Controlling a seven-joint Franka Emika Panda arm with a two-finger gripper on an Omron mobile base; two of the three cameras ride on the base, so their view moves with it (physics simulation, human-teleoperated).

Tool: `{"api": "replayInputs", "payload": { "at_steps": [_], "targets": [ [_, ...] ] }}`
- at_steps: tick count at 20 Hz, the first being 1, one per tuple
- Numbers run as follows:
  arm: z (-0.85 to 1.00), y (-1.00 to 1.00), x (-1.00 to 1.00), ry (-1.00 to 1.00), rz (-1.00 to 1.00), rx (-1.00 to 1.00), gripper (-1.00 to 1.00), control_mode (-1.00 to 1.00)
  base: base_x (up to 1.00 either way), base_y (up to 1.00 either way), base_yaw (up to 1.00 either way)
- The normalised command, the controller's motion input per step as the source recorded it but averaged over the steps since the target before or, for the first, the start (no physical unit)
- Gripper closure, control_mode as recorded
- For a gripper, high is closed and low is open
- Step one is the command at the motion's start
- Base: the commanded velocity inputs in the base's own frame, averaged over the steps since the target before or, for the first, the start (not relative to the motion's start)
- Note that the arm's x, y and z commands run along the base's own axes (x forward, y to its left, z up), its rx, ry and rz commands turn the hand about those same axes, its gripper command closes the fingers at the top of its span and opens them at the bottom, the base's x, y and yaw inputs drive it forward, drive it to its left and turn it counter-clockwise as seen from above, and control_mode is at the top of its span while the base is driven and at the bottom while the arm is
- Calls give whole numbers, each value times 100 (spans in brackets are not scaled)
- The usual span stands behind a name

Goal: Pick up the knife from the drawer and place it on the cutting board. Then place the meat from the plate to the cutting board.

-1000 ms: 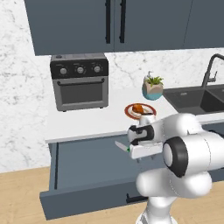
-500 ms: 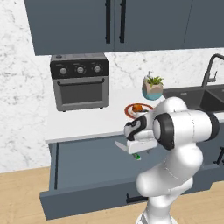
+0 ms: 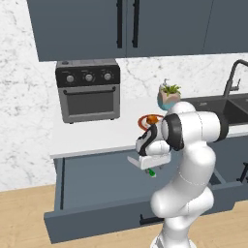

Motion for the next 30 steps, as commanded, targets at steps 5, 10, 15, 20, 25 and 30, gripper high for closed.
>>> {"api": "replayInputs", "payload": {
  "at_steps": [5,10,15,20,25,30],
  "targets": [
    [-33,0,22,0,1,0,-100,-100,0,0,0],
    [-30,0,23,0,0,0,-100,-100,0,0,0],
    [-18,-6,20,0,0,1,-100,-100,0,0,0],
    [-30,-4,22,0,0,0,-100,-100,0,0,0],
    [-27,0,24,0,0,1,-100,-100,0,0,0],
    [-22,0,12,0,0,0,-100,-100,0,0,0]
  ]
}}
